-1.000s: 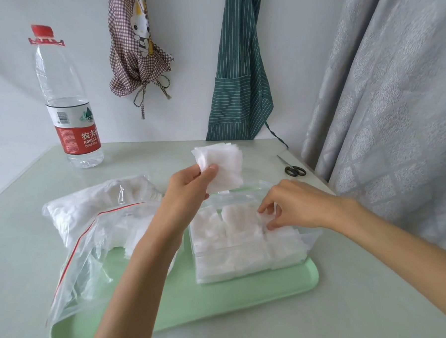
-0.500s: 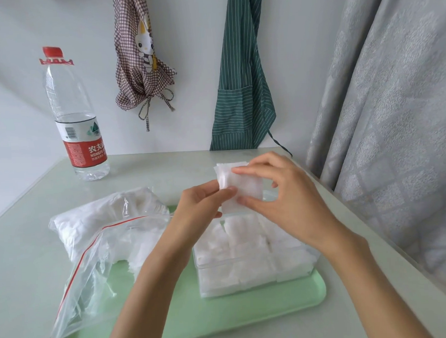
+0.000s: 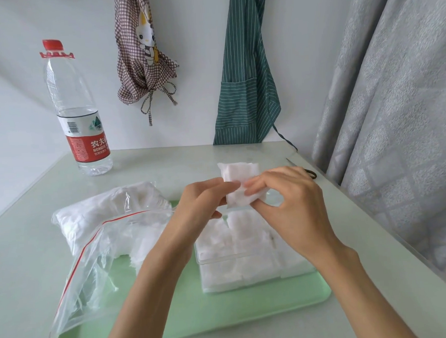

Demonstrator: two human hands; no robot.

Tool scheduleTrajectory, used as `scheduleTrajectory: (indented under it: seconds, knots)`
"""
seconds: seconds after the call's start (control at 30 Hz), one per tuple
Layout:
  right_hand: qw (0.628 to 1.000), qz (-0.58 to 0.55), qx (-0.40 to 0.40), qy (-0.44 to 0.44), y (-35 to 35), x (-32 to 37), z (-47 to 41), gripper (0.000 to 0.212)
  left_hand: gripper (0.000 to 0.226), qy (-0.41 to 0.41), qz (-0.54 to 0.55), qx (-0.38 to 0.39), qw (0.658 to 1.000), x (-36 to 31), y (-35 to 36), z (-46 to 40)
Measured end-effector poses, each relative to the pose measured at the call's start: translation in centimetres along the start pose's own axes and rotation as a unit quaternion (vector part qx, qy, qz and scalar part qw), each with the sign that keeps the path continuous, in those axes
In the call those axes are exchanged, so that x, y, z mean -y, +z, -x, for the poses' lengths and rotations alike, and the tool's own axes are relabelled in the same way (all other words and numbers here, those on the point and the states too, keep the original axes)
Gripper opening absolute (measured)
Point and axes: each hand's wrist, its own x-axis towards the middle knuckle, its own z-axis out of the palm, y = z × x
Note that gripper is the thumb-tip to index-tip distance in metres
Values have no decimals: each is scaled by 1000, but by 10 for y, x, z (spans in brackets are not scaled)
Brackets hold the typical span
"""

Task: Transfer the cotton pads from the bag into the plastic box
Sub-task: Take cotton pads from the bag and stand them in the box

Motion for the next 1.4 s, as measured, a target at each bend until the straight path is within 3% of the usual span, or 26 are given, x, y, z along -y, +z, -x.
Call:
scheduleTrajectory:
  seconds: [0.1, 0.23, 0.3, 0.4, 0.53, 0.63, 0.77, 0.87, 0.97, 1.03, 1.13, 1.2, 1.27, 1.33, 1.4]
  knots:
    - [995, -77, 35, 59, -8, 2, -2, 12, 31, 20, -9, -16, 1000, 1, 0, 1]
    - [939, -271, 89, 194, -46, -12, -20, 22, 28, 30, 12, -71, 997, 2, -7, -3]
    - [927, -196, 235, 219, -57, -32, -31, 16, 27, 39, 18, -78, 996, 1, -11, -3]
    - [886, -1, 438, 153, -51, -53, -36, 12, 27, 40, 20, -69, 997, 0, -10, -2]
    - [802, 43, 588, 98, -38, -49, -36, 16, 26, 42, 16, -59, 997, -1, -8, -2]
    - [761, 89, 639, 70, -29, -46, -33, 19, 25, 42, 11, -53, 998, -1, -9, -2]
    - [770, 168, 616, -7, -24, -40, -30, 15, 24, 40, 11, -46, 998, -1, -10, -3]
    - [793, 205, 572, -47, -28, -37, -34, 29, 24, 36, 12, -49, 998, 0, -11, -4]
    - [787, 165, 594, -24, -29, -35, -35, 13, 22, 25, 11, -51, 998, 1, -10, -5]
    - [767, 149, 624, -7, -25, -35, -30, 22, 20, 16, 8, -41, 999, 2, -9, -5]
    - [758, 120, 639, 55, -28, -38, -35, 19, 15, 5, 6, -28, 1000, 5, -8, -6]
    - [802, 67, 578, 134, -41, -37, -48, 15, 15, -1, 12, -26, 1000, 6, -8, -6]
    - [878, -31, 433, 199, -58, -30, -55, 16, 15, -4, 15, -21, 1000, 6, -6, -6]
    - [926, -124, 283, 215, -65, -18, -48, 15, 15, -5, 8, -15, 1000, 5, -4, -5]
    - [948, -155, 212, 181, -57, -5, -34, 16, 19, -2, -15, -9, 1000, 5, -2, -4]
